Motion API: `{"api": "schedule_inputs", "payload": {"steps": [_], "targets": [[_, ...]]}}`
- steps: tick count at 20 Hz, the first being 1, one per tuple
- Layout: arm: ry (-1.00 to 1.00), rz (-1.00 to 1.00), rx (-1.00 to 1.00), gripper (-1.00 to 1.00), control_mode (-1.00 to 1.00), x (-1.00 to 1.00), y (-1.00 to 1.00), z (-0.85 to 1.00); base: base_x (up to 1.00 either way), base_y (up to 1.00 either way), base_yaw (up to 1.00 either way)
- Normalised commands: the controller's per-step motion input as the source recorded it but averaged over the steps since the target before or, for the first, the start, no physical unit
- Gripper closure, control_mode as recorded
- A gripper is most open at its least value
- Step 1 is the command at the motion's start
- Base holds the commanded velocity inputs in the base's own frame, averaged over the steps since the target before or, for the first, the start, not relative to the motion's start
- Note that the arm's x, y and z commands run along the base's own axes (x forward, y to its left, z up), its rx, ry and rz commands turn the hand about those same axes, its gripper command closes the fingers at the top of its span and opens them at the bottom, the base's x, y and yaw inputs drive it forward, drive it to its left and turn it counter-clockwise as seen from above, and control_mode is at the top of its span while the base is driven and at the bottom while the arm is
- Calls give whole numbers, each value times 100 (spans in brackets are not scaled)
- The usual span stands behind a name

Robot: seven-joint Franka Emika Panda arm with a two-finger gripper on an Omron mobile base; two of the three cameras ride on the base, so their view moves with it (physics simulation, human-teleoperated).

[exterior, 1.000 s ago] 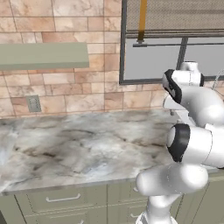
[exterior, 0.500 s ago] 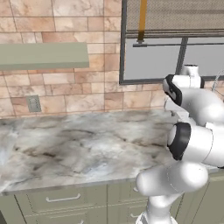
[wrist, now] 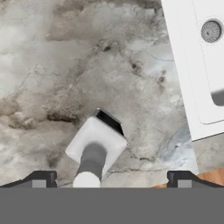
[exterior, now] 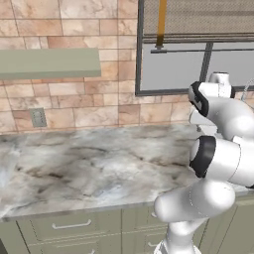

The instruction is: Place the drinks on the dining counter in a tight cluster.

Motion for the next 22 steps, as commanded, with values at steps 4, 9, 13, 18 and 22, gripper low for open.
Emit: {"api": "schedule_inputs", "payload": {"steps": [4, 9, 13, 18, 22], "targets": [[0, 0, 0, -100, -100, -20, 11, -8, 0, 0, 0], [0, 0, 0, -100, -100, -6, 14, -5, 0, 0, 0], [0, 0, 0, -100, -100, 14, 1, 0, 0, 0, 0], [0, 0, 0, -100, -100, 11, 0, -8, 0, 0, 0], [0, 0, 0, -100, -100, 0, 7, -21, 0, 0, 0]]}}
